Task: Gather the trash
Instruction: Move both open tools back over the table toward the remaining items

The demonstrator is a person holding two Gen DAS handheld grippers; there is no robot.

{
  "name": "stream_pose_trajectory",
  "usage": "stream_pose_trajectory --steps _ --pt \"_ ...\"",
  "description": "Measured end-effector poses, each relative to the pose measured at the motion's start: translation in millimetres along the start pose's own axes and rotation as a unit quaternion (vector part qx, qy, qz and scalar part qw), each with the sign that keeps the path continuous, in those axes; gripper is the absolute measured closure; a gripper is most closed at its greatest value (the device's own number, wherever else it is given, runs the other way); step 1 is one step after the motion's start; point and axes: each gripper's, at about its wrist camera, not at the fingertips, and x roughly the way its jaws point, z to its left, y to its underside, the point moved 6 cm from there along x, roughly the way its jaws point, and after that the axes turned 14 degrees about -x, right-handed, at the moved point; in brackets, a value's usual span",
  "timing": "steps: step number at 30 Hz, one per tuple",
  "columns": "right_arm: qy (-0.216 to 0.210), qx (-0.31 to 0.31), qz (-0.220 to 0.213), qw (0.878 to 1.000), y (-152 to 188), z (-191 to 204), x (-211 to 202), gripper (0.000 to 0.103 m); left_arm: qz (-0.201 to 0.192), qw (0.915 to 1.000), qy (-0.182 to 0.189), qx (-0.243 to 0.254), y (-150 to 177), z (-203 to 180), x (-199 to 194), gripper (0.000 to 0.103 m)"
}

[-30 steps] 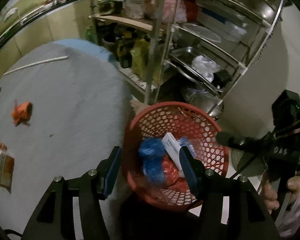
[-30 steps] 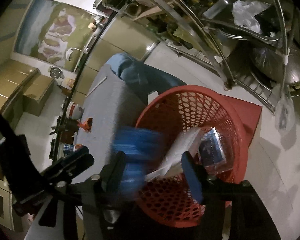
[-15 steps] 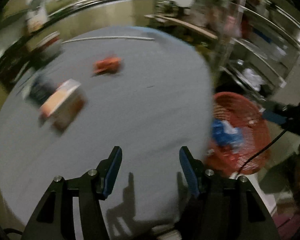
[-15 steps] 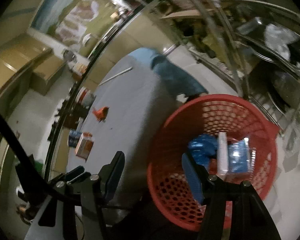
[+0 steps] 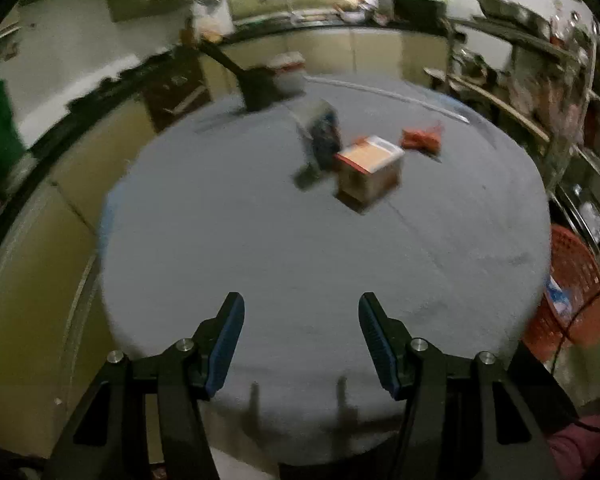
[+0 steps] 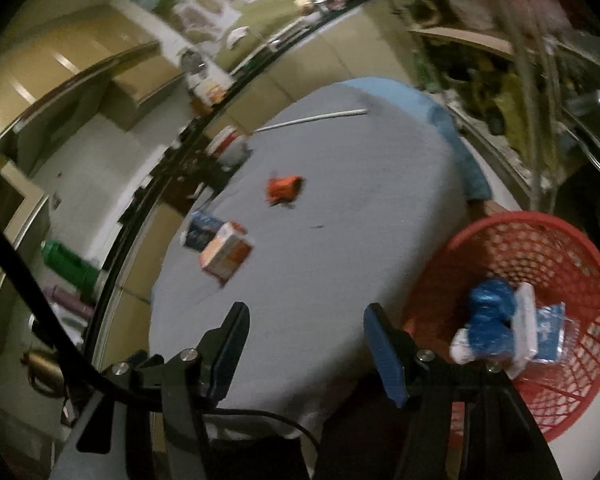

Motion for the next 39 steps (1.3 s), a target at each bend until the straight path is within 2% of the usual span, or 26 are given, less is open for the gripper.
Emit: stream_pose_trajectory --steps 6,10,14,19,25,28,39 --pt "-0.010 -0.066 -0.021 0.998 -8.7 53.6 -12.3 0.040 -0.042 0.9987 0.000 -0.029 -8.6 21.5 -24.2 0.043" --pt "-0.009 -0.092 -0.027 0.995 -5.3 73.8 -20.0 0.040 -0.048 0.9980 0.009 -0.040 -10.9 16.9 -28.5 0.043" --pt "0.005 -0.121 -0.034 0.992 2.5 80.9 -31.0 0.040 -0.038 0.9983 0.024 -0.038 -4.9 4.7 -27.8 0.043" --pt "0.000 -0.130 -0.042 0.991 0.5 80.2 -36.5 0.040 -0.031 0.9989 0.028 -0.021 3.0 -11.8 -29.3 0.043" --pt "-0.011 -0.139 -0.033 0.990 -0.5 82.1 -22.2 0.040 -0.014 0.9997 0.018 0.002 8.3 -21.4 -17.7 0.043" --pt "-0.002 -0.148 -0.023 0.989 0.0 80.2 -11.6 0.040 -0.001 0.9998 0.018 -0.002 7.1 -20.9 -10.0 0.043" --pt "-0.021 -0.125 -0.001 0.992 -6.4 76.6 23.6 0.040 0.013 0.9999 0.002 0.001 9.0 -6.7 4.9 0.043"
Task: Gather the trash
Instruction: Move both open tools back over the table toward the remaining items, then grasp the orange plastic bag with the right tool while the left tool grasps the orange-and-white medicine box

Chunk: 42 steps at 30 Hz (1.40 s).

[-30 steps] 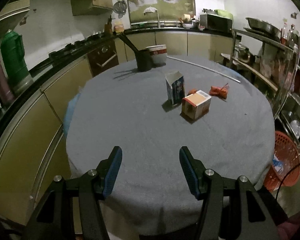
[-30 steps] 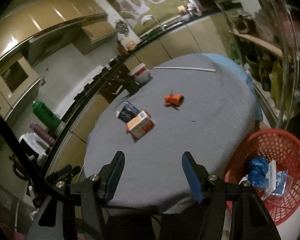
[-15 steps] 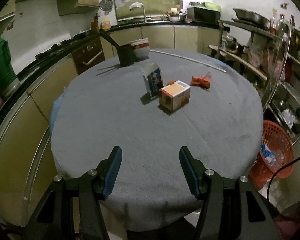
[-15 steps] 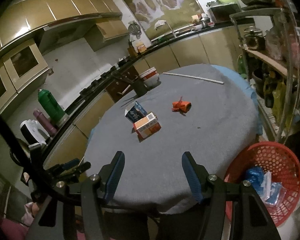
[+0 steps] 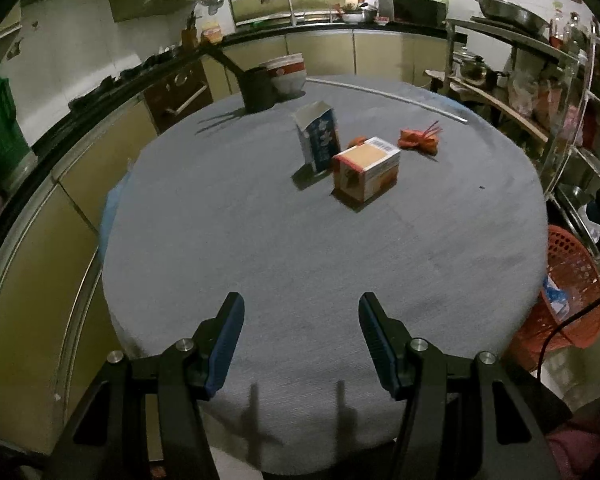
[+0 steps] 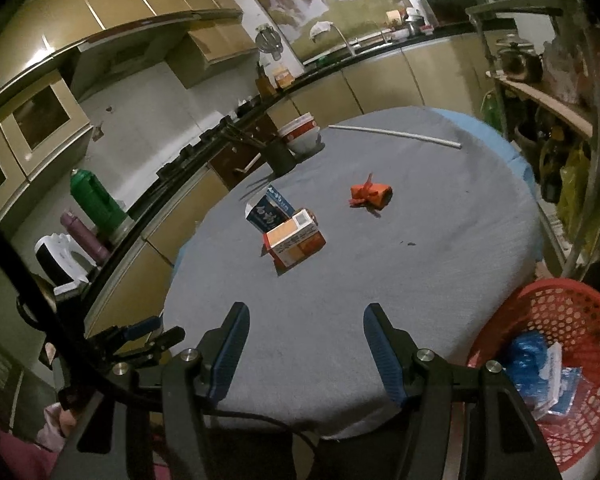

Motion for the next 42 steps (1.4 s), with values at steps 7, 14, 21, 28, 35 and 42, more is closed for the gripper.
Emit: stream_pose_trajectory --steps 7,14,21,28,35,42 --pt "-0.001 -0.011 0.030 0.999 0.5 11.9 24.3 0.040 0.011 0.9996 0.001 -0.027 1.9 22.8 13.1 0.043" --pt "-0.012 -0.028 0.050 0.998 0.9 32.2 41.2 0.040 0.008 0.9982 -0.006 -0.060 0.0 47.6 15.6 0.043" --pt "-0.006 -0.060 0.033 0.998 2.8 47.9 19.7 0.040 -0.012 0.9949 0.015 -0.099 -11.1 52.7 -6.0 0.043" --pt "-0.002 -0.053 0.011 0.999 7.4 41.8 -6.0 0.040 -0.032 0.9953 0.030 -0.086 -25.4 36.8 -20.5 0.043" --pt "0.001 -0.020 0.016 1.000 6.9 18.8 -2.2 0.040 -0.001 0.9953 0.062 -0.074 -49.2 18.2 6.1 0.042" --pt "0.019 0.029 0.035 0.999 -6.6 -21.9 30.6 0.040 0.044 0.9905 0.108 -0.073 -83.4 -14.6 61.6 0.039"
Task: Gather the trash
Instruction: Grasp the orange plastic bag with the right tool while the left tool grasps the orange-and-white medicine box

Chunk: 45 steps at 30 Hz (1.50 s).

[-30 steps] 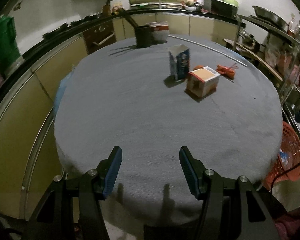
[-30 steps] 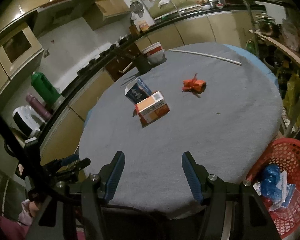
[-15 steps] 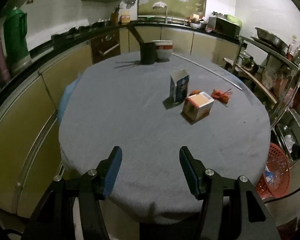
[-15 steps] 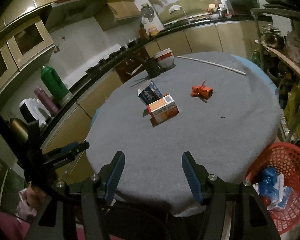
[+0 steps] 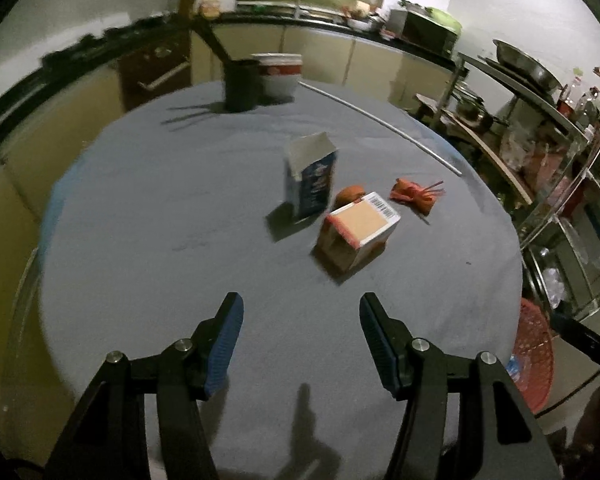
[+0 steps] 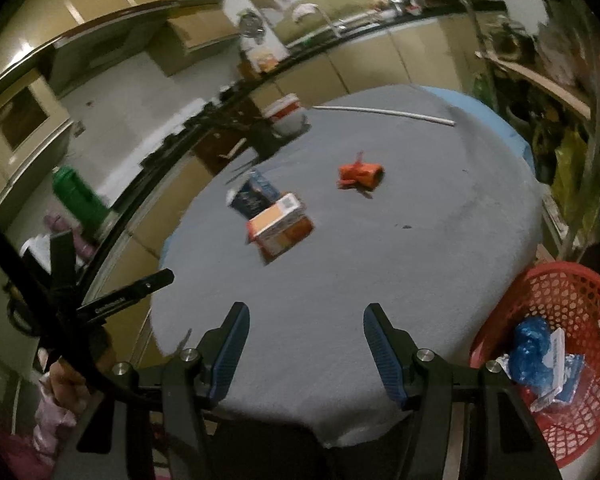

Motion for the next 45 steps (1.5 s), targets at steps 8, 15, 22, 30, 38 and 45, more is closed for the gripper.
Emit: stream_pose_trajectory --steps 8,15,22,30,38,45 --pt "0.038 0.008 0.012 0.999 -65.6 -56.7 74.0 0.040 0.023 0.9952 0.076 0.058 -37.1 -44.1 64.1 0.031" --pt "0.034 -0.010 0.037 0.999 -122.6 -87.7 155.8 0.040 0.054 0.9868 0.117 0.098 -46.6 -63.8 96.1 0.031" --pt "0.014 -0.046 0.100 0.994 -145.0 -97.3 232.1 0.040 0.051 0.9785 0.122 0.159 -38.9 -79.9 101.8 0.031" --pt "0.019 -0.091 0.121 0.988 -124.5 -88.5 235.5 0.056 0.034 0.9762 0.120 0.178 -30.6 -79.9 94.7 0.043" --pt "0.017 -0.060 0.136 0.989 -89.5 -82.7 195.4 0.061 0.026 0.9830 0.094 0.156 -49.5 -62.6 93.8 0.042" --pt "0.016 -0.040 0.131 0.990 -65.8 -69.9 173.7 0.062 0.068 0.9748 0.100 0.187 -42.1 -74.4 116.5 0.041"
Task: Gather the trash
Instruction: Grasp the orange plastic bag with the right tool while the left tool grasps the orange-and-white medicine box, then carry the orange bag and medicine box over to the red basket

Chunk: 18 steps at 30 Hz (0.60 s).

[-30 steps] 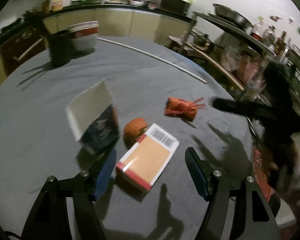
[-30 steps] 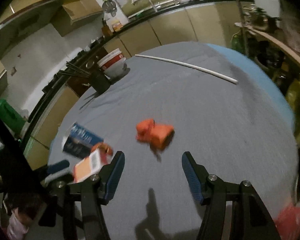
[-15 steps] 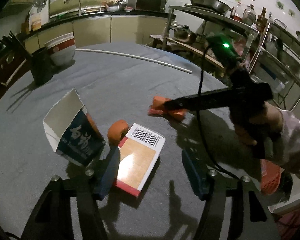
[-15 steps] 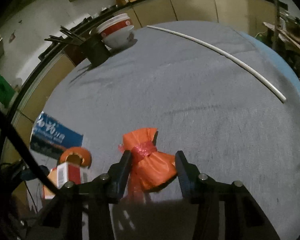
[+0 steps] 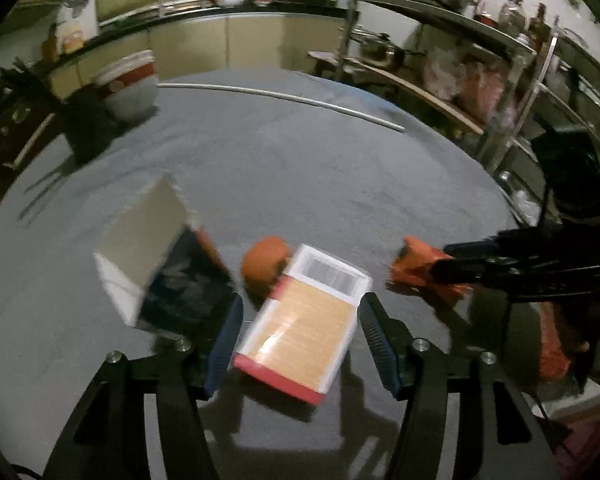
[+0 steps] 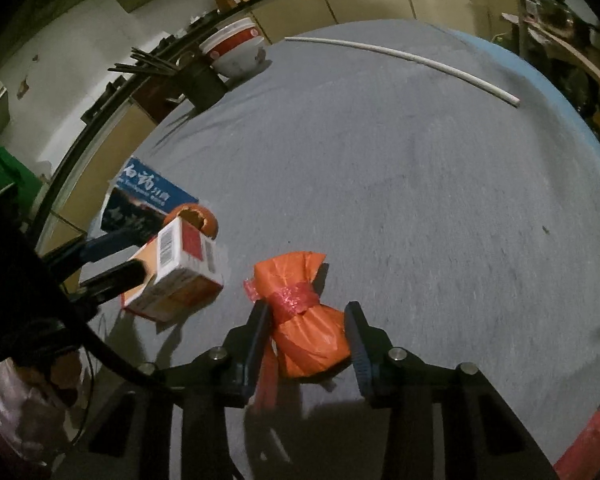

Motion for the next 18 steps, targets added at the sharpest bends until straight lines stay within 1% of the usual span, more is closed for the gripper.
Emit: stream_pose_trajectory --steps 1,2,3,4,5,6,8,10,12,13,14,15,17,18 --pt "0.000 0.000 -0.001 1.000 3.1 0.1 -2.2 0.062 0.003 1.0000 0.003 0.004 3.3 -3.0 0.8 0.041" --pt "0.000 0.002 -0.003 1.000 3.0 0.5 -2.3 0.059 0.004 1.0000 0.005 0.007 6.1 -5.2 1.0 0.041" --pt "-0.003 0.004 -0.006 1.000 2.4 1.4 -2.1 0.053 0.006 0.9999 0.006 0.009 8.4 -6.4 2.4 0.041" --pt "-0.006 0.006 -0.007 1.000 -1.1 2.4 -0.1 0.050 0.011 0.9999 0.002 0.007 10.9 -6.1 4.7 0.043" --pt "-0.009 0.007 -0.012 1.000 -2.5 2.3 -1.4 0.047 0.016 0.9999 -0.002 -0.001 12.6 -3.6 8.2 0.049" --pt "-0.008 0.005 -0.019 1.000 -4.4 2.0 -2.9 0.047 0.018 0.9998 0.000 -0.009 14.7 -2.1 9.9 0.052" --pt "-0.005 -0.001 -0.020 1.000 -5.4 1.5 -2.9 0.046 0.016 0.9995 0.003 -0.028 16.8 1.3 10.3 0.052" --pt "-0.010 -0.006 -0.014 1.000 -5.7 3.0 3.0 0.046 0.014 0.9992 0.000 -0.038 18.4 3.0 8.0 0.053" --pt "-0.008 -0.015 -0.016 1.000 -2.5 4.0 5.5 0.046 0.009 0.9989 -0.010 -0.045 22.1 2.1 4.6 0.053" --pt "0.002 -0.024 -0.020 1.000 0.1 5.1 5.0 0.048 0.006 0.9987 -0.014 -0.049 24.8 1.5 1.9 0.053" --pt "0.003 -0.028 -0.023 0.999 0.9 6.4 4.3 0.061 0.004 0.9985 -0.015 -0.053 26.8 0.4 -0.7 0.053" --pt "-0.003 -0.026 -0.025 0.999 0.8 8.0 4.1 0.067 0.001 0.9983 -0.014 -0.057 29.2 -0.7 -4.0 0.053" --pt "-0.002 -0.027 -0.028 0.999 3.8 10.9 -0.3 0.074 -0.006 0.9977 -0.017 -0.066 35.3 -3.3 -13.4 0.053" --pt "0.004 -0.028 -0.028 0.999 6.5 11.7 -3.6 0.074 -0.011 0.9975 -0.019 -0.067 38.4 -4.7 -19.1 0.053"
